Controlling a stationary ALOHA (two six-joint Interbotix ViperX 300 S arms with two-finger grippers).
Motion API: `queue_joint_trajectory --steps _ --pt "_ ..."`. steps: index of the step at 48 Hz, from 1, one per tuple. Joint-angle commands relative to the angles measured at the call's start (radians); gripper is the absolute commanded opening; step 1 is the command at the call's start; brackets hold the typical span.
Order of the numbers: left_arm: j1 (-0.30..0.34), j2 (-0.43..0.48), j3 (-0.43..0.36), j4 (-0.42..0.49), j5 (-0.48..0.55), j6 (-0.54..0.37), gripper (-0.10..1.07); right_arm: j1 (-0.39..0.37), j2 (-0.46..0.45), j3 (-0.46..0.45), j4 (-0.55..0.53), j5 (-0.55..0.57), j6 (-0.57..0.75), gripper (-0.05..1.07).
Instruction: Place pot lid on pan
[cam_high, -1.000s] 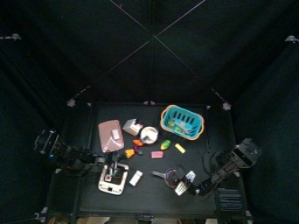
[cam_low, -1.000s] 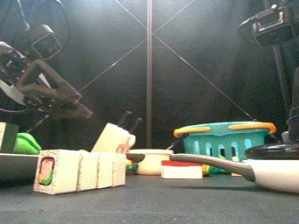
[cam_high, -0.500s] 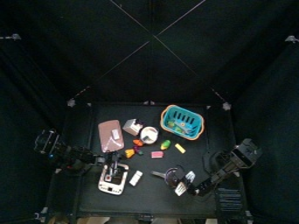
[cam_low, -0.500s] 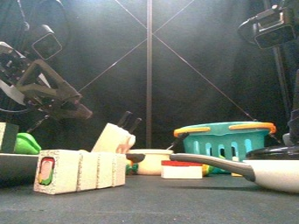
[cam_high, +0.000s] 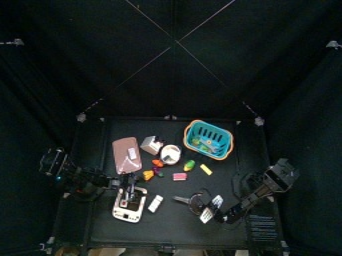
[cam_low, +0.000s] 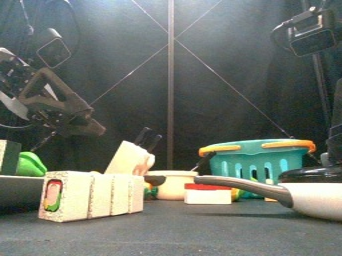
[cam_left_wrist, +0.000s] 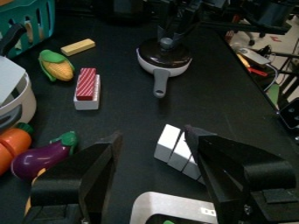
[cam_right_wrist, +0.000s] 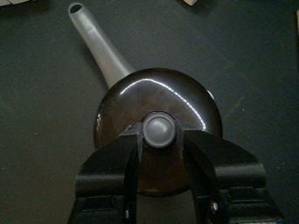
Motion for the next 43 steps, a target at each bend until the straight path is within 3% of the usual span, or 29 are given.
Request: queue_joint_trajectory --steps 1,43 --pt "-0.002 -0.002 -0.017 -0.002 -0.005 0.000 0.93 -0.009 -0.014 -0.006 -0.005 0.002 0.000 0.65" --pt "-0.002 -0.002 -0.017 -0.002 -0.005 0.000 0.93 -0.006 -0.054 -0.005 0.002 0.008 -0.011 0.65"
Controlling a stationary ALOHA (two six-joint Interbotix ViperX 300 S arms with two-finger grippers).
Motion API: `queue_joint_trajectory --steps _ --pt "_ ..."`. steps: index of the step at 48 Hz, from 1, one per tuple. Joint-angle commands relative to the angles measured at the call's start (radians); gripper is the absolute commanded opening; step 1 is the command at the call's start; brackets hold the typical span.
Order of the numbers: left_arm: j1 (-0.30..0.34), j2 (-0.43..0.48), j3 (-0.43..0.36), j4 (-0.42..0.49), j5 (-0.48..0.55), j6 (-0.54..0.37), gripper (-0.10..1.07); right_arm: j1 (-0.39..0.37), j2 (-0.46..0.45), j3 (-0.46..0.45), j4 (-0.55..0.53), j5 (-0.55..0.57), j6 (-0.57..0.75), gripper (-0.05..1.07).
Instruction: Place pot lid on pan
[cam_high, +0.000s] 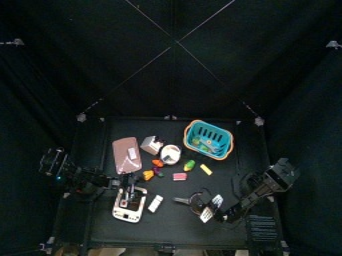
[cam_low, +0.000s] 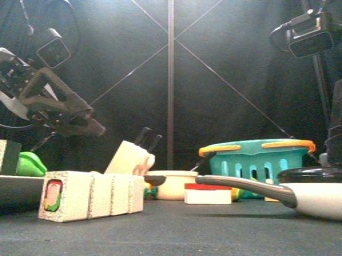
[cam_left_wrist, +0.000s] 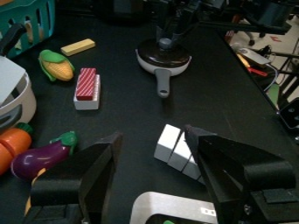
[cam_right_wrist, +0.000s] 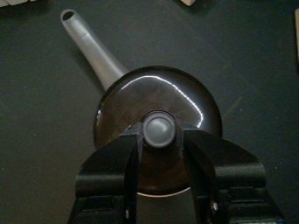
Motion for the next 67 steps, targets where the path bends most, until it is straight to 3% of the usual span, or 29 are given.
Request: queue_joint_trajectory --steps 1,67 --pt "-0.002 -0.002 -0.017 -0.002 -0.005 0.000 0.93 -0.003 -0.038 -0.009 -0.008 0.008 -0.003 0.65" --pt "-0.002 -0.002 -0.015 -0.002 -0.003 0.000 0.93 -0.029 -0.012 0.009 0.015 -0.044 0.002 0.65"
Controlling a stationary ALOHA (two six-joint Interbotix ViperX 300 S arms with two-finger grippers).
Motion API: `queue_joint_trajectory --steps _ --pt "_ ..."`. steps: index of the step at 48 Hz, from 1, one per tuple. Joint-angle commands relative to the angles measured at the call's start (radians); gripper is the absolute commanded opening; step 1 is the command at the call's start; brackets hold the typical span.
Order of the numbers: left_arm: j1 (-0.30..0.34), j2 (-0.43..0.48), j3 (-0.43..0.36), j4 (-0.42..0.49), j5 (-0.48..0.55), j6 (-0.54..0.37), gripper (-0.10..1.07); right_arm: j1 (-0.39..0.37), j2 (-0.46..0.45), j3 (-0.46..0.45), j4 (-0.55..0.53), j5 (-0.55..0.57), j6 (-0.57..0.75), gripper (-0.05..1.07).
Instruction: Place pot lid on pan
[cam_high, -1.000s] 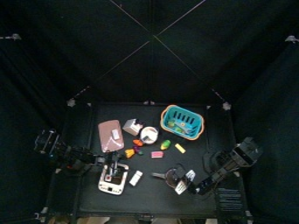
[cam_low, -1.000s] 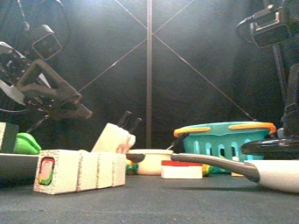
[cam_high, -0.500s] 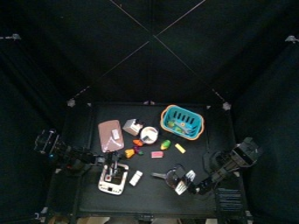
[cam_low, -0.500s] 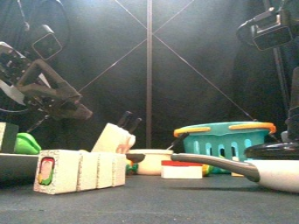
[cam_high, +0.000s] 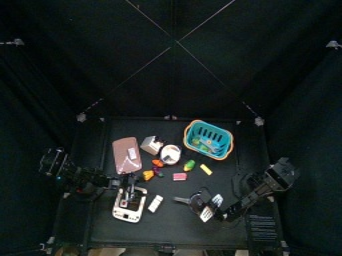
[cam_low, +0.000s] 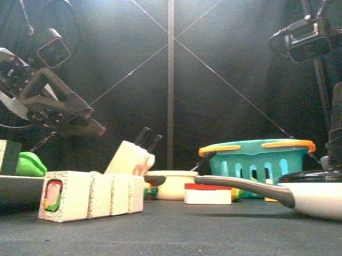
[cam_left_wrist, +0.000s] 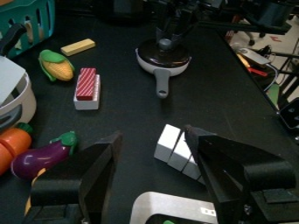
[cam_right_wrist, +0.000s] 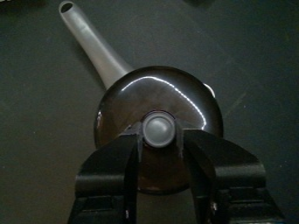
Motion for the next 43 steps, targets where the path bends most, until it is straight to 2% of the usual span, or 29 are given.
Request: queue_joint_trajectory --steps 1,9,18,25,43 --pt "-0.002 -0.002 -0.015 -0.002 -0.005 0.000 0.93 -0.008 -0.012 -0.005 -0.003 0.000 0.003 0.65" --pt "-0.002 -0.002 -0.015 -0.002 -0.005 0.000 0.93 -0.008 -0.014 -0.005 -0.005 0.003 0.006 0.71" --pt "-0.002 -0.002 -0.015 -0.002 -0.005 0.000 0.93 -0.005 -0.015 -0.011 -0.009 0.003 0.002 0.88" --pt "-0.002 -0.002 -0.015 -0.002 -0.005 0.000 0.93 0.000 -0.020 -0.015 -0.018 0.009 0.000 0.96" --pt "-0.002 -0.002 -0.017 -0.002 -0.005 0.000 0.93 0.000 -0.025 -0.017 -0.023 0.051 -0.002 0.96"
